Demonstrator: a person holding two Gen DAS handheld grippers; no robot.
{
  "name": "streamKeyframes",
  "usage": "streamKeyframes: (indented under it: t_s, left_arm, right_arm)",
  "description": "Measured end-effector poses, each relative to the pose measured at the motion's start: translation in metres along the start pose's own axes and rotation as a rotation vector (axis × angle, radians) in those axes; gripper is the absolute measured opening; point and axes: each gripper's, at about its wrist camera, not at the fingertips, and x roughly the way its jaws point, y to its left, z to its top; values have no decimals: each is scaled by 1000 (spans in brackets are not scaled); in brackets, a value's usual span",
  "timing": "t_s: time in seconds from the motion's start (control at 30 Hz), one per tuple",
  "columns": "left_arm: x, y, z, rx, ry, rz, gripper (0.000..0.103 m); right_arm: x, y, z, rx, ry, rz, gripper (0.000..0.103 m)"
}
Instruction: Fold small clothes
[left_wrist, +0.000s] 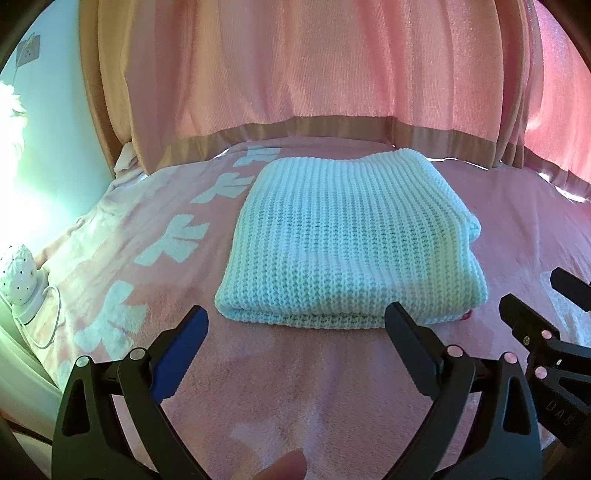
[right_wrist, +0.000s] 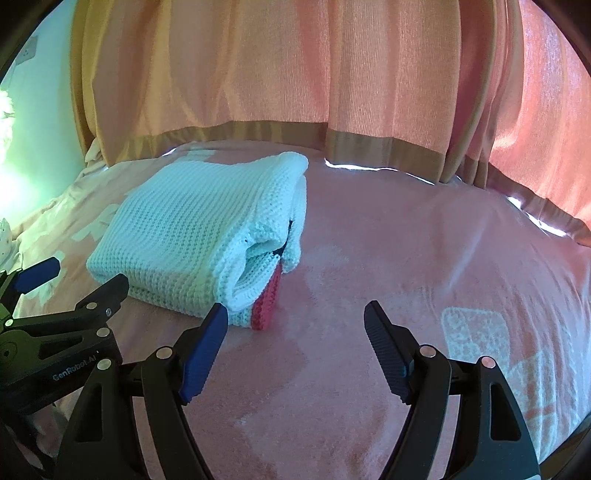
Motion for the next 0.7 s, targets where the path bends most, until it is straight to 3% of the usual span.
streamKeyframes:
  t_s: [0.7]
  left_arm:
    - [0,-1,-2,7,9,8,94]
  right_arm:
    - [1,7,0,-7,3,8,74]
